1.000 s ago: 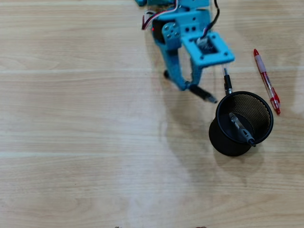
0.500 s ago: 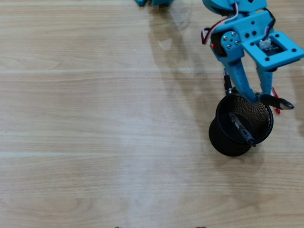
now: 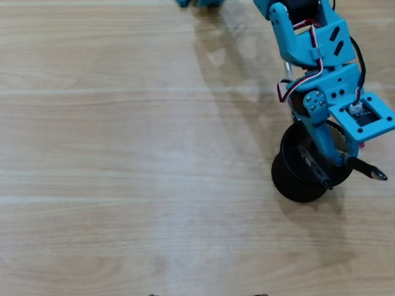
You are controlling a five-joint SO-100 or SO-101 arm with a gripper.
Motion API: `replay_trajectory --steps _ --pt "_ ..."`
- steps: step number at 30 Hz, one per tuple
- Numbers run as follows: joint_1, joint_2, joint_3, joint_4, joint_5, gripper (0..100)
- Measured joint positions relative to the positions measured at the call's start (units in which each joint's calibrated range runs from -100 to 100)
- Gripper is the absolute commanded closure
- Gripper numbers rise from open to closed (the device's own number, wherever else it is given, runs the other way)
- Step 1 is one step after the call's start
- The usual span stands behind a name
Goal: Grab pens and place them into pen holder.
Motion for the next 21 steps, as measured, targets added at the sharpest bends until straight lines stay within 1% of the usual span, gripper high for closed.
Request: replay_trajectory --steps 3,6,8,11,18,21 --pt "0.0 0.08 2.74 0.0 0.0 96" --pt "0.0 0.08 3.45 0.0 0.37 86" --pt "0.0 0.08 3.45 0.0 2.03 80" --pt "0.0 0.08 3.45 0.0 4.75 82" --pt "0.0 -0.34 2.83 0.0 7.09 82" --pt "0.08 -3.22 1.33 4.48 10.22 82"
